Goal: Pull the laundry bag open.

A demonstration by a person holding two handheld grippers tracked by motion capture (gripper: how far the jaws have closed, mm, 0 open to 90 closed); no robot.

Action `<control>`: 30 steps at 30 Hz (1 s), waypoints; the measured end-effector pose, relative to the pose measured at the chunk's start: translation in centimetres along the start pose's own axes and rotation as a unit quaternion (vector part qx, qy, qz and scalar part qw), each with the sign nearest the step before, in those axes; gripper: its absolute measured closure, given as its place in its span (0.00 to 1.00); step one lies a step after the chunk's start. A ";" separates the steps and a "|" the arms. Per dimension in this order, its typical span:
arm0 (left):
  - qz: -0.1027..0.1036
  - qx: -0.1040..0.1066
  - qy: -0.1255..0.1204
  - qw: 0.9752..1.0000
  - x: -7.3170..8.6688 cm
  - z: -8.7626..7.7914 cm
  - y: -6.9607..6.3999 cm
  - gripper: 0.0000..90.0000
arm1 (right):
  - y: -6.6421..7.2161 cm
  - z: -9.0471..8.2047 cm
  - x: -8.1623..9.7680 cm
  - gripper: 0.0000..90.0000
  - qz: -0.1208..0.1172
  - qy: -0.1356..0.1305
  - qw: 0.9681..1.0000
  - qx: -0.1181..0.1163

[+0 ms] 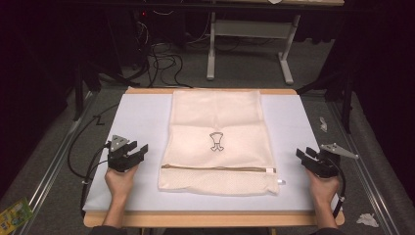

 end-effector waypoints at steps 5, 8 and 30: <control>0.005 -0.004 0.007 1.000 0.4 0.4 0.1 0.55 | 0.3 0.4 0.3 0.59 -0.006 0.005 1.000 -0.001; 0.004 -0.007 0.007 1.000 0.6 0.7 0.3 0.55 | 0.4 0.6 0.3 0.59 -0.016 0.006 1.000 0.000; 0.017 -0.017 0.012 1.000 1.5 1.9 0.1 0.55 | 0.6 1.4 0.8 0.58 -0.018 0.016 1.000 0.002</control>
Point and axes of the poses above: each handheld gripper's, and its own axes: z roughly forward along the jaws, x roughly out of its underside, y roughly to its left, the point moved 7 cm from there along z, roughly forward along the jaws, and after that the axes turned 15 degrees about -y, right-handed, at the moved point
